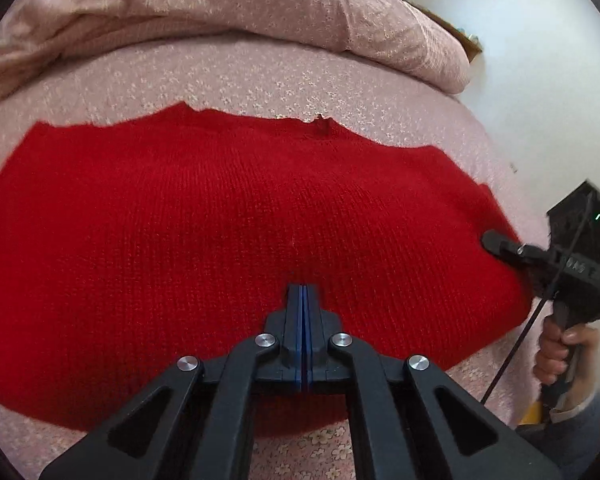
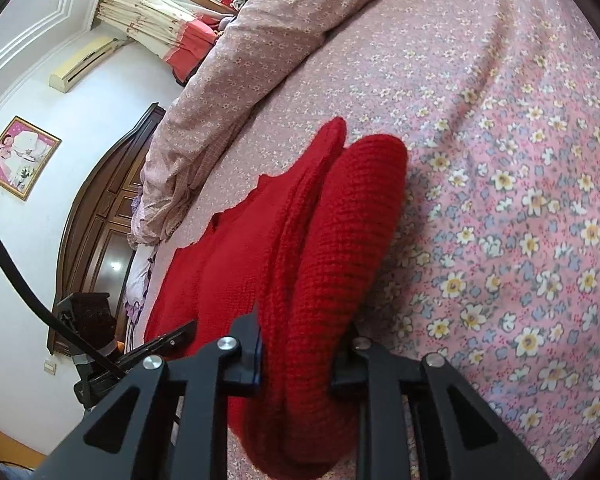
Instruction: Fold small clothes
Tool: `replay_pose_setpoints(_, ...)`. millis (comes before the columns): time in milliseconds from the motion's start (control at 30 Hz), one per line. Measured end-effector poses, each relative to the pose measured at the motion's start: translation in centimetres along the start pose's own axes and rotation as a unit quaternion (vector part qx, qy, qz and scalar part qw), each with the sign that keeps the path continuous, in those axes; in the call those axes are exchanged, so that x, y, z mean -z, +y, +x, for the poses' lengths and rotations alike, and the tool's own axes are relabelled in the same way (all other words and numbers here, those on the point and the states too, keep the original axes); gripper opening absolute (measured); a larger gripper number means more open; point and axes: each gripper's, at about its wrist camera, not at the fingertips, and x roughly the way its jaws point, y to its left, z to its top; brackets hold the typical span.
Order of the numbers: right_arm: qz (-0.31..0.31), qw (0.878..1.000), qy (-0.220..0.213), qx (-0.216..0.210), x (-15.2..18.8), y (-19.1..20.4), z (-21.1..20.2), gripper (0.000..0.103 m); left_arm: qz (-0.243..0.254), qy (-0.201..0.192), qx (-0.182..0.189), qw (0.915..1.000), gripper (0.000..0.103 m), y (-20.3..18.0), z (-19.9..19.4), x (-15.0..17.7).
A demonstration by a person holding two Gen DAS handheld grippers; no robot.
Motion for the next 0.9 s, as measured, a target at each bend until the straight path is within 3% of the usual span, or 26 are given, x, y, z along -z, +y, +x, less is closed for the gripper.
replay_pose_setpoints(167, -0.013, 1.000, -0.010, -0.002, -0.4, 2.7, -0.9, 0.020, 0.001, -0.003, -0.018, 0.9998, 0.000, -0.3, 0.2, 0.6)
replay_pose_setpoints(233, -0.015, 1.000, -0.010, 0.000, -0.5, 4.2, -1.2, 0.019, -0.030, -0.004, 0.008, 0.9995, 0.000, 0.7, 0.9, 0.6)
replay_pose_setpoints(333, -0.040, 0.998, 0.003, 0.043, -1.4, 8.6, -1.5, 0.019, -0.034, 0.002, 0.030, 0.9990, 0.000, 1.0, 0.0, 0.3)
replay_pose_setpoints(433, -0.083, 0.990, 0.028, 0.109, -2.6, 14.2, -0.7, 0.019, -0.052, 0.006, 0.098, 0.9938, 0.000, 2.9, -2.8, 0.5)
replay_pose_setpoints(567, -0.127, 0.967, 0.062, 0.211, -3.9, 22.0, 1.9, 0.019, -0.067, -0.040, 0.130, 0.9884, 0.000, 7.7, -8.8, 0.6)
replay_pose_setpoints(733, -0.171, 0.924, 0.094, 0.330, -3.2, 31.5, 8.2, 0.019, -0.073, -0.094, 0.104, 0.9874, 0.000, 16.1, -15.0, 1.3)
replay_pose_setpoints(900, -0.187, 0.905, 0.101, 0.369, -1.4, 37.3, 15.8, 0.019, -0.142, -0.118, 0.095, 0.9782, 0.000, 24.5, -16.9, 4.3)
